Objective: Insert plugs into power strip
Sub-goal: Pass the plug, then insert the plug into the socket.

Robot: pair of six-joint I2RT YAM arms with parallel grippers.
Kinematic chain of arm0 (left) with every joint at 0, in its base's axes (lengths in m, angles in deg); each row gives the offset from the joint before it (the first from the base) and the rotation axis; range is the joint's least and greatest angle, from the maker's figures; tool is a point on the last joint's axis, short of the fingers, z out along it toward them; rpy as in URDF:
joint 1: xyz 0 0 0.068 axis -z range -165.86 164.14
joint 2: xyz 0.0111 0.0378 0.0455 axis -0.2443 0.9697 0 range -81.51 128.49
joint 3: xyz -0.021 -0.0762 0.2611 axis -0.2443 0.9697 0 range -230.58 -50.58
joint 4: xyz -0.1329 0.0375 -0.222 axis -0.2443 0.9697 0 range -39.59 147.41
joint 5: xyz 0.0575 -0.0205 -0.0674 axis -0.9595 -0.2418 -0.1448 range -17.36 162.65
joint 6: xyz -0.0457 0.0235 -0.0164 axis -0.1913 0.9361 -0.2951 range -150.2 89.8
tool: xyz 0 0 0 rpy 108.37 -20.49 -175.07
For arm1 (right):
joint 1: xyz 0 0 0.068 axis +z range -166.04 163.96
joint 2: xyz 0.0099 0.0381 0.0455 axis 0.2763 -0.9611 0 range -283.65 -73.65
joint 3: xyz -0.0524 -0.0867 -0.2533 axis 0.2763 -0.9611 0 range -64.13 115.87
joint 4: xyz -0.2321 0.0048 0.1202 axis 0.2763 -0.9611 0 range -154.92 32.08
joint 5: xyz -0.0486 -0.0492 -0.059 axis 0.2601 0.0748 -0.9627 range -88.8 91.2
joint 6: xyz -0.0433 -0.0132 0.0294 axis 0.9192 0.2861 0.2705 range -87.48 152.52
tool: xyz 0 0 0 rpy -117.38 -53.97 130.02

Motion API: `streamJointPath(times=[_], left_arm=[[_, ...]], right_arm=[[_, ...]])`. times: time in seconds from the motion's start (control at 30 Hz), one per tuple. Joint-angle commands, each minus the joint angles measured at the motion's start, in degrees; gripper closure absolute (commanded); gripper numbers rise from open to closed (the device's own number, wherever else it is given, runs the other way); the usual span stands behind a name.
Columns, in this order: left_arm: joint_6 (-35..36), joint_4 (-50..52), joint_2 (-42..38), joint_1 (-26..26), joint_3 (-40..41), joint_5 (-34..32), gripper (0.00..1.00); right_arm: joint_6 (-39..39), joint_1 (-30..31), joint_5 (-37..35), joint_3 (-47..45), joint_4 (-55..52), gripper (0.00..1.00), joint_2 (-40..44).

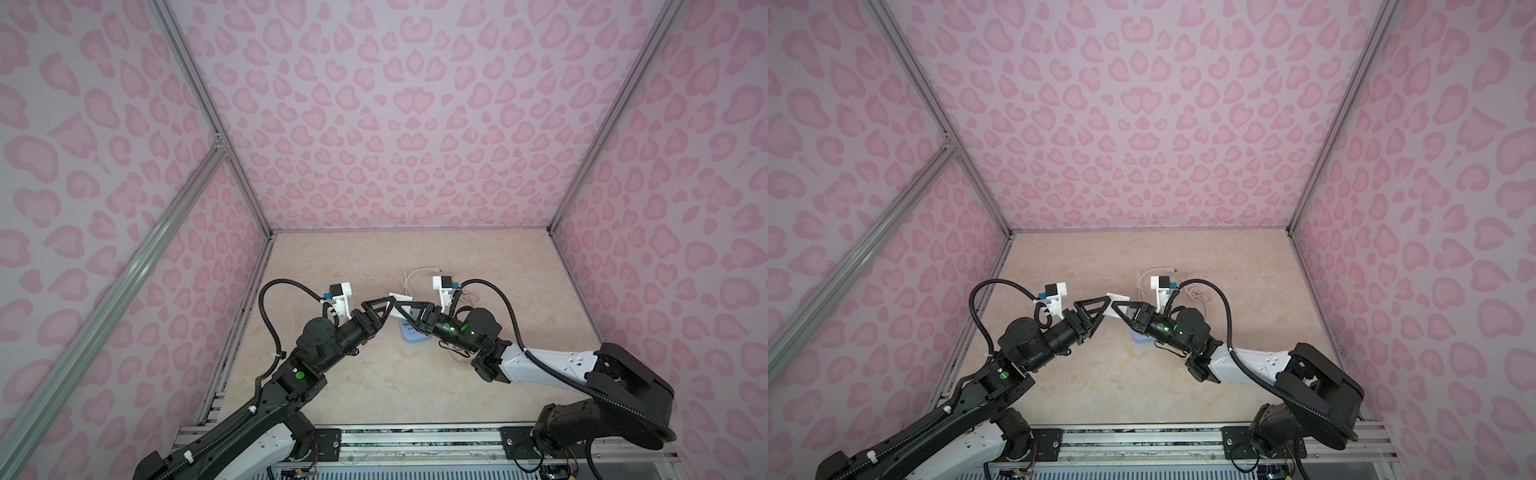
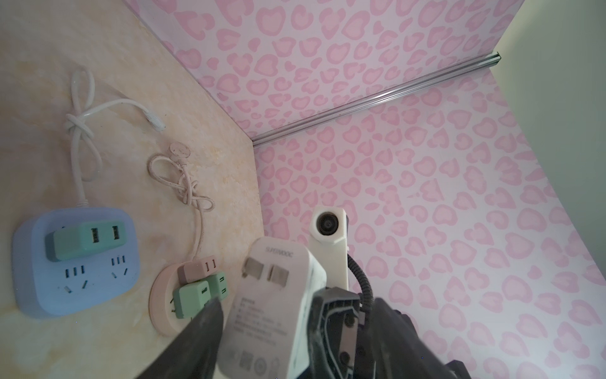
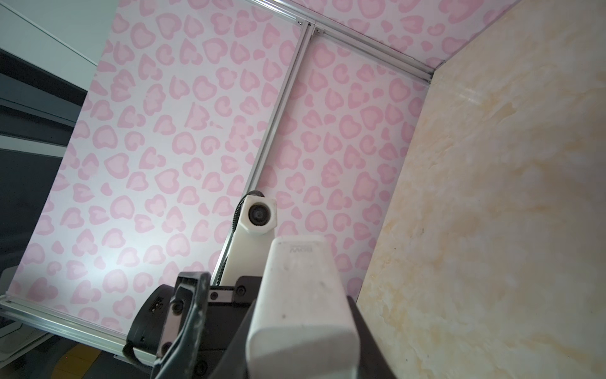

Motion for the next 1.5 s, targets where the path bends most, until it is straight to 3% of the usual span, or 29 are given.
streamJointPath(times=[0.0,0.07,0.2,0.37,0.6,0.77,1.17,1.47], left_arm=[[4.74,8.32,-2.58,-0.07,-2.44,-3.99,0.25],[8.29,15.47,-4.38,-0.03,-4.6,-6.52,0.25],[15.73,32.56,-5.67,-0.07,-10.79,-12.9,0.25],[21.03,50.42,-0.03,-0.08,-18.46,-20.31,0.28],[21.68,53.58,8.03,0.0,-19.17,-18.64,0.33],[20.83,51.37,9.0,-0.07,-16.97,-17.04,0.34],[19.26,51.33,7.88,-0.08,-15.3,-15.11,0.34],[18.63,52.27,7.79,-0.01,-13.73,-16.69,0.34]], right_arm=[[3.69,-0.75,-0.32,0.05,-6.94,1.0,2.24],[6.68,-0.98,-0.74,1.13,-15.73,1.0,5.05],[17.45,-0.79,-4.76,8.62,-45.77,1.0,11.14],[27.85,-0.92,-13.13,20.31,-76.96,1.0,12.25],[37.02,-0.91,-23.31,30.99,-98.91,1.0,11.59],[41.24,-0.94,-26.13,35.15,-104.73,1.0,9.7],[44.24,-4.27,-16.22,39.66,-105.62,1.0,-1.65],[44.31,-4.72,-15.47,42.34,-106.24,1.0,-10.12]])
